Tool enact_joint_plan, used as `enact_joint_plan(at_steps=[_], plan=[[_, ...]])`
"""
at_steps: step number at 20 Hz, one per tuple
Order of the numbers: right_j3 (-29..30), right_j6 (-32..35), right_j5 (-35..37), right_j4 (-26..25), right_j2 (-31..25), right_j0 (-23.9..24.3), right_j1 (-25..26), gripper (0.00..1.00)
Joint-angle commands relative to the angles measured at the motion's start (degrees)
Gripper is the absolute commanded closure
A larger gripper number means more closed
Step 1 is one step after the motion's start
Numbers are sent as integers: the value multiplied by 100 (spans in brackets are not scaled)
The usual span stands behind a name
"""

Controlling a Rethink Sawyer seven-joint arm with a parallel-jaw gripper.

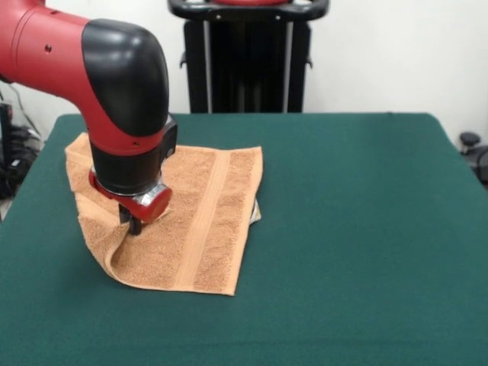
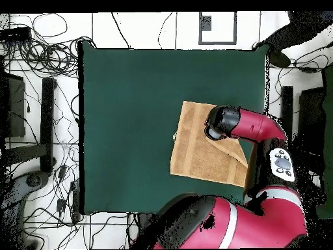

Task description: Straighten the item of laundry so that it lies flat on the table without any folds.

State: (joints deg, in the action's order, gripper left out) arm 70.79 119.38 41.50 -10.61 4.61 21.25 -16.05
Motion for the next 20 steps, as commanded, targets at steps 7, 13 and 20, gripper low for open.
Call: enact_joint_plan(at_steps=[7,13,20], plan=[[186,-735,42,65,-1562,-130,473,100],[195,-823,99,28,-1669,-74,467,100],[114,-1013,175,-51,-1805,-39,503,100]])
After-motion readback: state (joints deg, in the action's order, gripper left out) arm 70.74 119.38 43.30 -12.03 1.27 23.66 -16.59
